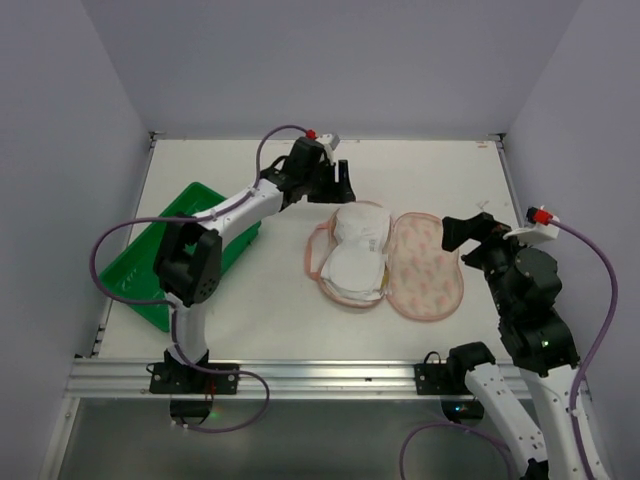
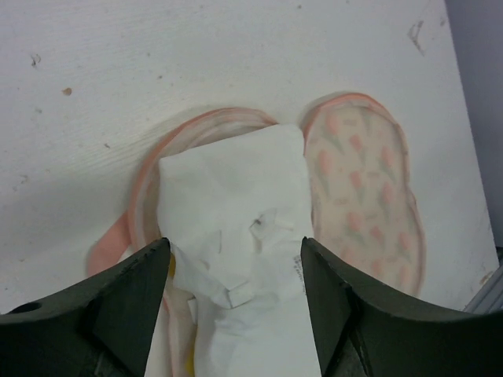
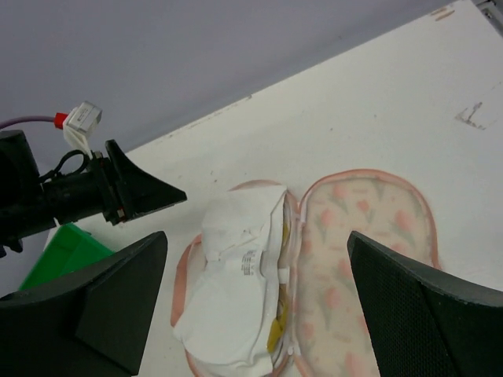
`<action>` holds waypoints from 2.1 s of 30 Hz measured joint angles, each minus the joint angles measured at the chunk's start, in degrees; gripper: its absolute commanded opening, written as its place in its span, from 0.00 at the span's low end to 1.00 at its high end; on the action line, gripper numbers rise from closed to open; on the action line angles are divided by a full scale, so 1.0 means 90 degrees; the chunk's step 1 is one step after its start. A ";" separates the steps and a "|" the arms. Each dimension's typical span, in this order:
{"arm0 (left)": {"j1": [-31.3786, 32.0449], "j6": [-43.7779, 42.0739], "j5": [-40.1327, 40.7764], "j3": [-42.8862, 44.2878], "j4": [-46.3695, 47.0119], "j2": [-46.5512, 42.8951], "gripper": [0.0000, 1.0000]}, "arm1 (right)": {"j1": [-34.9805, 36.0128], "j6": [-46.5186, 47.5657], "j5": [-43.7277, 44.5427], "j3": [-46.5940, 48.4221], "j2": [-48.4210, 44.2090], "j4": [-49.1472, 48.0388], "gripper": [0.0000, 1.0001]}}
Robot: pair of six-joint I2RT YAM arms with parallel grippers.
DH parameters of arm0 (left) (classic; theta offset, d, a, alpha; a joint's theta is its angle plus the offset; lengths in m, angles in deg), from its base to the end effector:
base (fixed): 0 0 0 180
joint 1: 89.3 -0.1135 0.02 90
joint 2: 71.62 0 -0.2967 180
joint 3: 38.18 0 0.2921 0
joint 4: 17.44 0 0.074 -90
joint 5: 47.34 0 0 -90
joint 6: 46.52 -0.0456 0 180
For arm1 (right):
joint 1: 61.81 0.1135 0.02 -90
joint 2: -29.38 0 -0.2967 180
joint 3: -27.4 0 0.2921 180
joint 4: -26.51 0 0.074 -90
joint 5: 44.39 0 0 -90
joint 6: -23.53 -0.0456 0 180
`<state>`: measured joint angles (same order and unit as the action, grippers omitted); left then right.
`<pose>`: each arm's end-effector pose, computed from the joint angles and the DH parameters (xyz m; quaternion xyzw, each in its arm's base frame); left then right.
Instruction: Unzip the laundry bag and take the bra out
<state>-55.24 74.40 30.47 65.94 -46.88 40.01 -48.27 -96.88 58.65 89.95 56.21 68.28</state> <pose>0.4202 -0.2957 0.2799 0.0718 0.8880 -0.3187 0.3235 0.1095 0.0158 0.4055 0.1835 0.7195 0.1704 0.6478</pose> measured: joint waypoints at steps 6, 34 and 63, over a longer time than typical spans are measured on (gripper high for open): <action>-0.0063 -0.0177 -0.0177 0.0034 -0.0104 0.0831 0.62 | 0.0000 -0.0109 -0.0301 -0.0243 0.0219 -0.0107 0.99; -0.0063 -0.0233 -0.0330 -0.0019 0.0452 0.1358 0.52 | 0.0000 -0.0270 -0.0906 -0.0532 0.0270 -0.0243 0.99; -0.0029 -0.0172 -0.0442 -0.0852 0.0852 -0.0231 0.00 | 0.0000 -0.0338 -0.1069 -0.0588 0.0342 -0.0291 0.99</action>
<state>-55.50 72.85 26.50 58.27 -39.21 37.94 -48.27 -99.92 49.03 84.66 59.29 65.65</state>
